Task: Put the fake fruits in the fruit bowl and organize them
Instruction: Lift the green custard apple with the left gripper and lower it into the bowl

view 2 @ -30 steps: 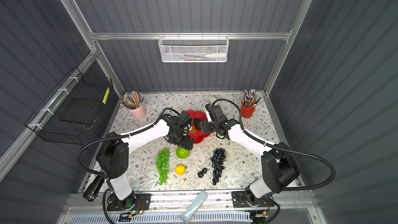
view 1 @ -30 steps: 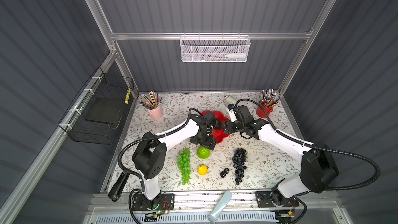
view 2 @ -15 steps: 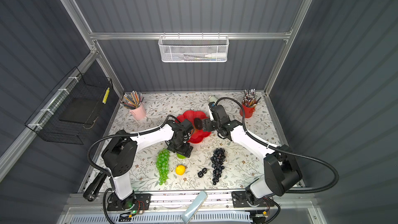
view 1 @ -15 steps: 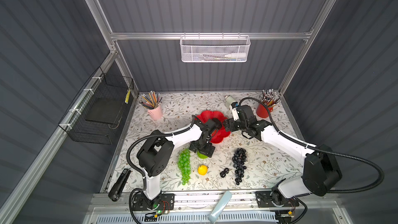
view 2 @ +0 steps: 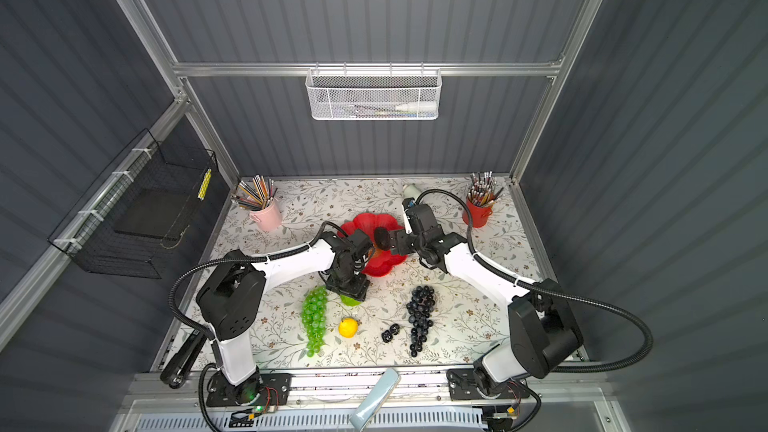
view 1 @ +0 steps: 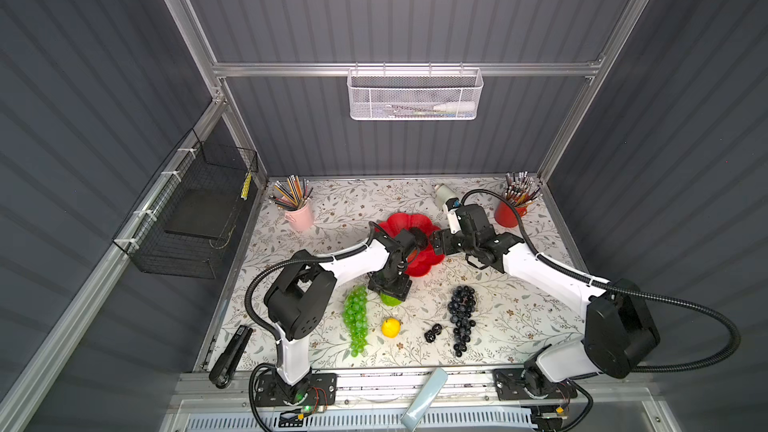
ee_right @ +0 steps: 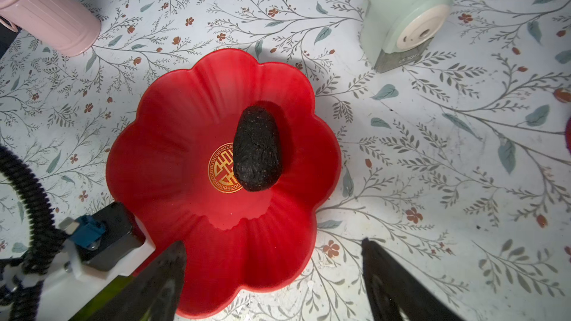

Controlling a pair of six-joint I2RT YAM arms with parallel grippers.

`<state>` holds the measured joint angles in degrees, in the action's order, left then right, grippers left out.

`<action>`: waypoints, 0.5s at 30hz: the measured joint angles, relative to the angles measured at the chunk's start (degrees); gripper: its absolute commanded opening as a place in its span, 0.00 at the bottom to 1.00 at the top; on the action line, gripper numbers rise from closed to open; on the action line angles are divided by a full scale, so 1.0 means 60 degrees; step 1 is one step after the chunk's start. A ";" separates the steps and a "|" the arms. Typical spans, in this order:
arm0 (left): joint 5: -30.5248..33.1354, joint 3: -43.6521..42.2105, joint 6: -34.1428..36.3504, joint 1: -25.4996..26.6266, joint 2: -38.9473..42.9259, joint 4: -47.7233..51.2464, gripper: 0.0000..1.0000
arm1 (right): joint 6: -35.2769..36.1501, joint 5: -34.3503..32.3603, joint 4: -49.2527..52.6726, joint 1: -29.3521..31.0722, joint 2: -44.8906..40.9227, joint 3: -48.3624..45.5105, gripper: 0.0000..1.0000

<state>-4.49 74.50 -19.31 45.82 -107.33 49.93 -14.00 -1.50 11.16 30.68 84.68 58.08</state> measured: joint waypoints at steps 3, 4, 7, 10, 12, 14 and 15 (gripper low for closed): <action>0.0124 0.0004 0.0000 -0.0004 0.0138 0.0200 0.46 | 0.0007 0.0036 0.0022 0.0000 -0.0004 -0.0095 0.89; 0.0186 0.0029 -0.0004 -0.0015 0.0219 0.0339 0.46 | 0.0011 0.0040 0.0047 0.0000 -0.0018 -0.0135 0.89; 0.0280 0.0408 0.0000 -0.0113 0.0517 0.0962 0.46 | 0.0015 0.0062 0.0168 0.0000 -0.0182 -0.0335 0.89; 0.0197 0.1056 0.0004 -0.0284 0.0820 0.1384 0.46 | 0.0015 0.0117 0.0208 0.0000 -0.0452 -0.0517 0.87; 0.0095 0.1548 0.0015 -0.0532 0.0976 0.1508 0.46 | 0.0007 0.0168 0.0237 0.0000 -0.0579 -0.0576 0.87; -0.0011 0.1967 0.0036 -0.0860 0.1016 0.1497 0.46 | -0.0007 0.0222 0.0244 0.0000 -0.0605 -0.0576 0.85; -0.0051 0.2204 0.0047 -0.1075 0.1005 0.1483 0.46 | -0.0015 0.0244 0.0251 0.0000 -0.0608 -0.0576 0.85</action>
<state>-4.80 87.72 -19.03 39.38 -101.30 58.83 -14.09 -0.03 12.67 30.68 81.03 54.63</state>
